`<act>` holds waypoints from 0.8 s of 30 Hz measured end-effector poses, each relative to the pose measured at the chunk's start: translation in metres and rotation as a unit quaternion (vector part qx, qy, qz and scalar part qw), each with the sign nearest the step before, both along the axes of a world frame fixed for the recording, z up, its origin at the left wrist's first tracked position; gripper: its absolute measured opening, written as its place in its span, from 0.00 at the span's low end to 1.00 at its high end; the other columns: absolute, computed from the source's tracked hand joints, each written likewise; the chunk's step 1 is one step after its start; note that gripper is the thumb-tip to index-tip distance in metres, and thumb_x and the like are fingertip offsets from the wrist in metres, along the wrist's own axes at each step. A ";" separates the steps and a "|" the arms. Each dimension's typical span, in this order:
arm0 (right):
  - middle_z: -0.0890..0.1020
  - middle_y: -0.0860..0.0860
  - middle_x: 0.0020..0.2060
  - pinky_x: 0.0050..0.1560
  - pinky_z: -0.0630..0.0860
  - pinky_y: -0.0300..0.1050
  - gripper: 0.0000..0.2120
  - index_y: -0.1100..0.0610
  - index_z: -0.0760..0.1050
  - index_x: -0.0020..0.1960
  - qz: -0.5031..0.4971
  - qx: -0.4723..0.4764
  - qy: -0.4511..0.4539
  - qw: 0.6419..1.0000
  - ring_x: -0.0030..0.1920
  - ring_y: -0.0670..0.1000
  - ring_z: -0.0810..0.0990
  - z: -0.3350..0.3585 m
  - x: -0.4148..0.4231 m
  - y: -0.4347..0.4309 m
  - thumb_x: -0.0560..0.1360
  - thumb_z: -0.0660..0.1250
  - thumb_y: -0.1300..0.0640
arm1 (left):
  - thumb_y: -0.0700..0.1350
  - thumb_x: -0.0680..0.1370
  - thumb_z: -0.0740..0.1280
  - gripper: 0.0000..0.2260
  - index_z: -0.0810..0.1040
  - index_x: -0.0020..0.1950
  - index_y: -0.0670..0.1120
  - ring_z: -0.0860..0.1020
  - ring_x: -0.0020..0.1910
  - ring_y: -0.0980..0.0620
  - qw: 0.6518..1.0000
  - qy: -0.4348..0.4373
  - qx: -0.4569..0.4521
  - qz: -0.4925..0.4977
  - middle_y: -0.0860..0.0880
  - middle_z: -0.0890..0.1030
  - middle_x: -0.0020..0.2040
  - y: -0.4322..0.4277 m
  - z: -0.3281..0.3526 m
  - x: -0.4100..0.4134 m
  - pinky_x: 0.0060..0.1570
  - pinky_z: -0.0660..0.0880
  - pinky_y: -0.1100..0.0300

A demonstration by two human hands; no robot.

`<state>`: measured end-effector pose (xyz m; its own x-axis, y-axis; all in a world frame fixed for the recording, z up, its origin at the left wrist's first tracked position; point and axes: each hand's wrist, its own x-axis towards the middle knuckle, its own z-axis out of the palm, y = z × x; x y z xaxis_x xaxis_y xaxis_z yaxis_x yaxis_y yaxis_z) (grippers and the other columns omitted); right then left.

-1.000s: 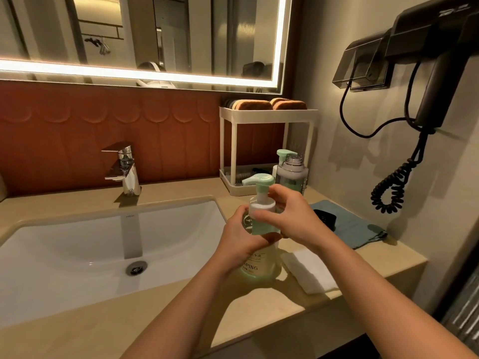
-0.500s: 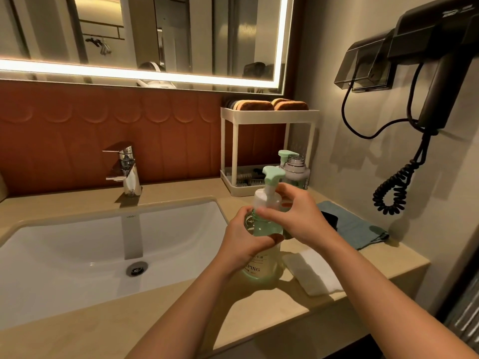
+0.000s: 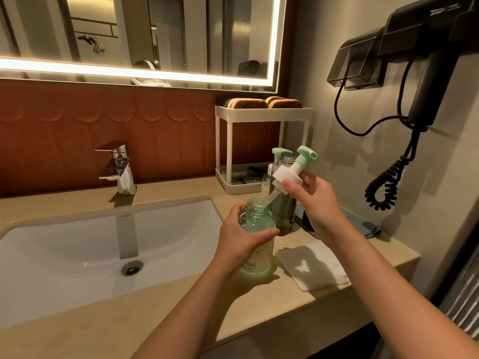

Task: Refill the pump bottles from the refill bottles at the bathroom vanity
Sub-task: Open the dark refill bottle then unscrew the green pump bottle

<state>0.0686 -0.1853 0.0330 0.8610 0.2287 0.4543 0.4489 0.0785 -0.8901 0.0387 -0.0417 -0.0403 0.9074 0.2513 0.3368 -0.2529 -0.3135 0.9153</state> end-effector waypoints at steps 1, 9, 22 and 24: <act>0.82 0.46 0.41 0.40 0.76 0.32 0.06 0.52 0.76 0.49 -0.005 0.027 0.009 1.000 0.41 0.40 0.81 0.000 0.001 -0.001 0.74 0.66 0.61 | 0.50 0.63 0.79 0.34 0.68 0.66 0.49 0.75 0.57 0.51 1.000 -0.003 -0.003 0.012 0.50 0.76 0.59 -0.002 0.000 0.000 0.52 0.73 0.62; 0.81 0.48 0.42 0.47 0.72 0.38 0.05 0.54 0.76 0.49 -0.074 0.111 0.086 0.987 0.45 0.45 0.77 -0.010 0.016 -0.023 0.76 0.63 0.55 | 0.49 0.66 0.77 0.33 0.66 0.67 0.49 0.71 0.54 0.55 1.000 -0.001 -0.003 0.022 0.53 0.72 0.57 -0.008 0.004 0.007 0.40 0.67 0.72; 0.75 0.50 0.40 0.38 0.70 0.40 0.16 0.58 0.74 0.55 -0.206 0.062 0.208 0.954 0.39 0.47 0.72 -0.029 0.049 -0.066 0.73 0.68 0.48 | 0.50 0.66 0.76 0.36 0.64 0.69 0.46 0.68 0.57 0.54 0.998 -0.001 -0.008 0.063 0.45 0.71 0.67 0.005 0.008 0.039 0.52 0.68 0.58; 0.74 0.52 0.37 0.35 0.69 0.41 0.18 0.62 0.75 0.53 -0.219 -0.011 0.198 0.955 0.36 0.48 0.71 -0.034 0.051 -0.069 0.73 0.68 0.48 | 0.50 0.67 0.76 0.36 0.63 0.70 0.46 0.68 0.58 0.53 0.998 -0.001 -0.008 0.067 0.45 0.71 0.67 0.007 0.009 0.044 0.53 0.68 0.57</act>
<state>0.1200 -0.2539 -0.0006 0.9796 -0.1876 0.0727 0.0623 -0.0607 -0.9962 0.0831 -0.0345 -0.0315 0.8646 0.3757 0.3338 -0.2114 -0.3307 0.9198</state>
